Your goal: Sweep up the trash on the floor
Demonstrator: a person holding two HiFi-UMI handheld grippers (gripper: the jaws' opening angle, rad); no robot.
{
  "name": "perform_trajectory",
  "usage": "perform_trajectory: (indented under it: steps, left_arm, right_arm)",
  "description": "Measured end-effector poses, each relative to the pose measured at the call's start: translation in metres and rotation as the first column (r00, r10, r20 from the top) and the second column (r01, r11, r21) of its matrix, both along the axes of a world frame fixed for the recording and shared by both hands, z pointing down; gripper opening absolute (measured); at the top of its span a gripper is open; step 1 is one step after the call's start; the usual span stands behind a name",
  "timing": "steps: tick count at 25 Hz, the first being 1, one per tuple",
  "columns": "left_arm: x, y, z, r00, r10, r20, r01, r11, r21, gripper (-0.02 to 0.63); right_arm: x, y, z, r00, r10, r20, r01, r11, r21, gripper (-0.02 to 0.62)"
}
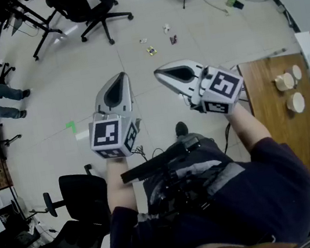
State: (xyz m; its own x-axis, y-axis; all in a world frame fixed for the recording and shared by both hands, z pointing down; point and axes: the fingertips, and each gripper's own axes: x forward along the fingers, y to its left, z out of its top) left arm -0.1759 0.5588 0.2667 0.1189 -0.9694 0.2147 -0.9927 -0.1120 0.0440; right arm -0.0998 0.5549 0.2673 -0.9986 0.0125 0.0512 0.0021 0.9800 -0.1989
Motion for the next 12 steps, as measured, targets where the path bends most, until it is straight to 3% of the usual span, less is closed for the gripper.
perform_trajectory:
  steps: [6, 12]
  left_arm:
    - [0.007, -0.066, -0.015, 0.997, 0.062, 0.055, -0.062, 0.998, -0.002, 0.005]
    - [0.032, -0.133, -0.028, 0.979, 0.184, 0.089, -0.185, 0.983, 0.001, 0.005]
  right_arm:
    - [0.006, -0.061, -0.011, 0.999, 0.04, 0.027, -0.04, 0.999, 0.0, 0.012]
    - [0.025, -0.115, -0.016, 0.99, 0.132, 0.05, -0.132, 0.991, 0.009, 0.012]
